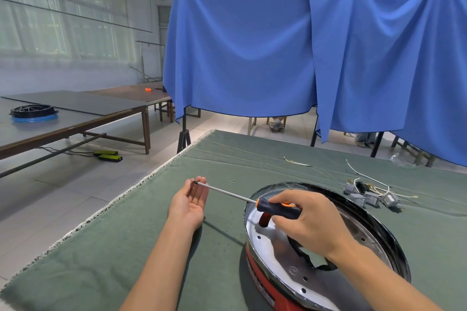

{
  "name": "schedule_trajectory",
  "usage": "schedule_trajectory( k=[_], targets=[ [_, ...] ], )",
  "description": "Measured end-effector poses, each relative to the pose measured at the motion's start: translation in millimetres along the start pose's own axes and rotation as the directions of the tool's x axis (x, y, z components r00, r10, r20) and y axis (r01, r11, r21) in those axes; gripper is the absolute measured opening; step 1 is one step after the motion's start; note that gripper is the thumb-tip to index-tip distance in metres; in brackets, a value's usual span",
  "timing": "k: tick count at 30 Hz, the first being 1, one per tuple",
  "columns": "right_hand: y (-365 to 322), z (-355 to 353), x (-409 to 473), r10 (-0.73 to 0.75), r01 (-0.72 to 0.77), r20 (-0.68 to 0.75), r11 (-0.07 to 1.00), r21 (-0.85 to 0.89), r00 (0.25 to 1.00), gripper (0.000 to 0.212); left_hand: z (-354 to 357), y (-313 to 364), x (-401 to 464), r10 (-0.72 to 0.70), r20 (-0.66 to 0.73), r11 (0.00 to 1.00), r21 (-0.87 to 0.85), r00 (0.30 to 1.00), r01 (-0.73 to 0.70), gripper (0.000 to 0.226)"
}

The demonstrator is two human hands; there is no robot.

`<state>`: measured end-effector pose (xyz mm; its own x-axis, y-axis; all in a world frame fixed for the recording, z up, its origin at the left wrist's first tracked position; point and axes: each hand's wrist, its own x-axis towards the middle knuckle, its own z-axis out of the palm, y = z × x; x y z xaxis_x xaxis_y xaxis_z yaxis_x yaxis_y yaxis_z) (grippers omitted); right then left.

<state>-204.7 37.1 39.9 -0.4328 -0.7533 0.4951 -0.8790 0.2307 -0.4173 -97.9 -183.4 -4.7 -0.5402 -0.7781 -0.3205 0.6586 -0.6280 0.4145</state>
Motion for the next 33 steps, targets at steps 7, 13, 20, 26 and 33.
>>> schedule_trajectory(
  k=[7,13,20,26,33],
  targets=[
    [4.0,-0.5,-0.3,0.004,-0.004,-0.008,0.999,-0.052,1.000,0.028,-0.2,-0.8,-0.2,0.062,0.016,0.994,0.090,0.998,-0.063,0.020],
    [2.5,-3.3,-0.7,-0.033,0.032,-0.012,0.995,-0.099,0.999,0.027,-0.6,-3.5,-0.1,0.076,0.010,0.991,0.107,0.997,-0.077,0.020],
    [0.3,-3.9,-1.2,-0.063,0.058,-0.044,0.992,-0.112,0.997,0.027,-1.7,-4.4,0.1,0.072,0.010,0.993,0.095,0.997,-0.073,0.021],
    [-0.3,-4.7,-0.8,-0.068,0.062,-0.049,0.991,-0.118,0.996,0.028,-0.3,-4.1,-0.8,0.056,0.007,0.995,0.084,0.998,-0.056,0.022],
    [-2.3,-5.3,-1.7,-0.062,0.057,-0.045,0.992,-0.114,0.997,0.028,-0.2,-3.5,-1.1,0.055,-0.019,0.995,0.087,0.998,-0.053,0.022]
  ],
)
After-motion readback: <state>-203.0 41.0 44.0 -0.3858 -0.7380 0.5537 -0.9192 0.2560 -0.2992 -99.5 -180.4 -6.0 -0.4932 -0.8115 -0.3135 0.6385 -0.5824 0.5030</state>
